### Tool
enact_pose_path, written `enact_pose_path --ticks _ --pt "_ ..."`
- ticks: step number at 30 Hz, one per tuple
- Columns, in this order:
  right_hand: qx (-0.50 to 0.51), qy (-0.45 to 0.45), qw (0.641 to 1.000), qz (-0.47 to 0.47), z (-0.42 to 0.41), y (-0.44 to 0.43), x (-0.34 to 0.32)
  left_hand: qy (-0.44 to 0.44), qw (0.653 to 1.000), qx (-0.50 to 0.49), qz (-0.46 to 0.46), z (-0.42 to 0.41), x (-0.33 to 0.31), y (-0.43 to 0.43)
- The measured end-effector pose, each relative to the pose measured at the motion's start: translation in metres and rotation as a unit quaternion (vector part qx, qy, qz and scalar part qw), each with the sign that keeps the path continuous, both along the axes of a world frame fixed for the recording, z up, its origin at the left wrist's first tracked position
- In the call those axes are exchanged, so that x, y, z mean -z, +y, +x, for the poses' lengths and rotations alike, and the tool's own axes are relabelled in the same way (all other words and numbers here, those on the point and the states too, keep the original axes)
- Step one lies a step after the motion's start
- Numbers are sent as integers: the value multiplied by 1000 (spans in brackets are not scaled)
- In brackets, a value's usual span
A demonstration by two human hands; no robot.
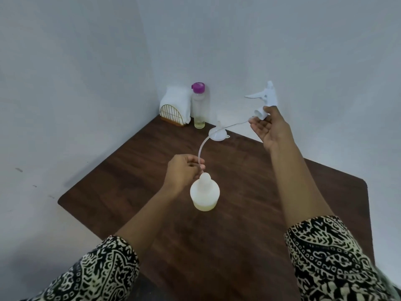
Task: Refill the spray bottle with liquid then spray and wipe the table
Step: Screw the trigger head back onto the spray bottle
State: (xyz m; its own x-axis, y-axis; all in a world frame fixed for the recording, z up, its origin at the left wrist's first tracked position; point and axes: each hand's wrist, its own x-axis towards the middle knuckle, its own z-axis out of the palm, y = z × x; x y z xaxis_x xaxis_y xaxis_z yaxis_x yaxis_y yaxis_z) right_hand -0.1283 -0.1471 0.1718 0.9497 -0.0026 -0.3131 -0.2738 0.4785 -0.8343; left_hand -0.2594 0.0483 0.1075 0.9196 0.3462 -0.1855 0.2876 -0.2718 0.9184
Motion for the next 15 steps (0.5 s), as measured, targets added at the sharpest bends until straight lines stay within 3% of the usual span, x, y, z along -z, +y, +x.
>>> enact_pose_path --ticks 5,9,15 --pt "0 -32 999 -9 -12 -6 4 -14 997 7 75 2 15 -1" --pt "-42 -109 992 -56 -23 -12 0 -6 987 56 150 3 24 0" --pt "-131 -223 950 -174 -34 -13 -10 3 984 66 164 -4 35 3"
